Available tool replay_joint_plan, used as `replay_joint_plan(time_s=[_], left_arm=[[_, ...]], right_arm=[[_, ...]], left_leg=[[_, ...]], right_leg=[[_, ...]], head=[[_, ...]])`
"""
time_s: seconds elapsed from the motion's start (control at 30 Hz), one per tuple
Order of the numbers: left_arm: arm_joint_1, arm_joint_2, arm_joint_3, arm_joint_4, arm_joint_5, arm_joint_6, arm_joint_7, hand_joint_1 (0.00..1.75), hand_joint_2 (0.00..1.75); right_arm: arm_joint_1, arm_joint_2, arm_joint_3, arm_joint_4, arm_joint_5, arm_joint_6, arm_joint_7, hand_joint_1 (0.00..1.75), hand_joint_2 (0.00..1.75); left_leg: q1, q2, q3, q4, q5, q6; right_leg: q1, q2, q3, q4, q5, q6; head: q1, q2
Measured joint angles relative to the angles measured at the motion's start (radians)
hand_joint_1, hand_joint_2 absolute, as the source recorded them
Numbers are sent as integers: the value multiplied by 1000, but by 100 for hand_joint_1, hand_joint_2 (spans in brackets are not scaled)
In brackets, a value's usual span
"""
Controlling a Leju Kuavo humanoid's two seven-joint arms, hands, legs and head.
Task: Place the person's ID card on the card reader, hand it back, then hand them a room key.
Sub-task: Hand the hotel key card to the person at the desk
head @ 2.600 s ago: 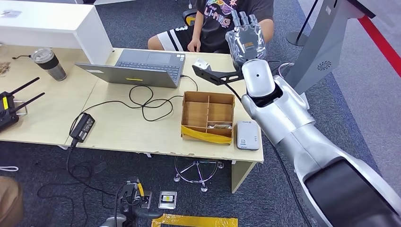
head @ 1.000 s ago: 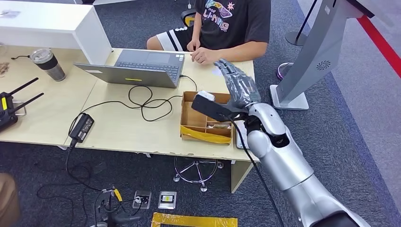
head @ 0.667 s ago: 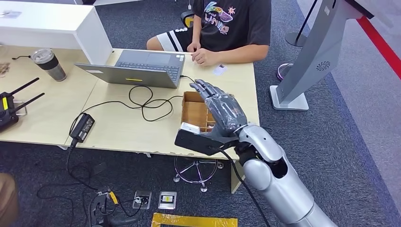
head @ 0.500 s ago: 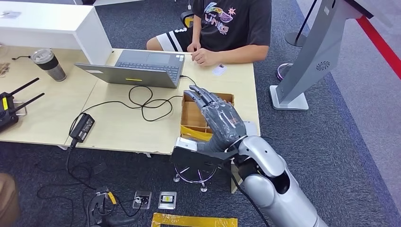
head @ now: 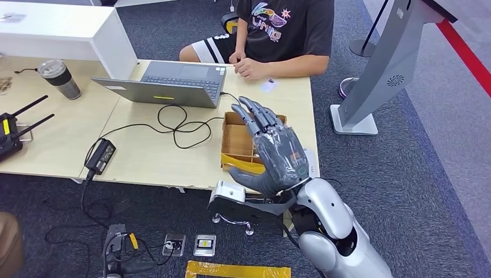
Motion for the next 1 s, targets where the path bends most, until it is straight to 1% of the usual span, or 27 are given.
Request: replay_joint_plan(time_s=[0.13,0.37,0.67,1.0], left_arm=[[4,7,0,0,7,-2,0,0,175],[4,12,2,0,29,-12,30,0,175],[4,13,2,0,17,-11,38,0,175],[4,13,2,0,16,-11,39,0,175]], right_arm=[[5,1,3,22,0,-35,-4,0,175],[8,16,11,107,4,-44,-3,0,175],[8,47,22,257,11,-71,5,0,175],[7,65,29,332,11,-75,6,0,175]], left_leg=[[0,0,-1,0,0,0],[0,0,-1,0,0,0],[0,-1,-1,0,0,0],[0,-1,-1,0,0,0]], right_leg=[[0,0,0,0,0,0],[0,0,0,0,0,0],[0,0,0,0,0,0],[0,0,0,0,0,0]], head=[[0,0],[0,0],[0,0],[0,0]])
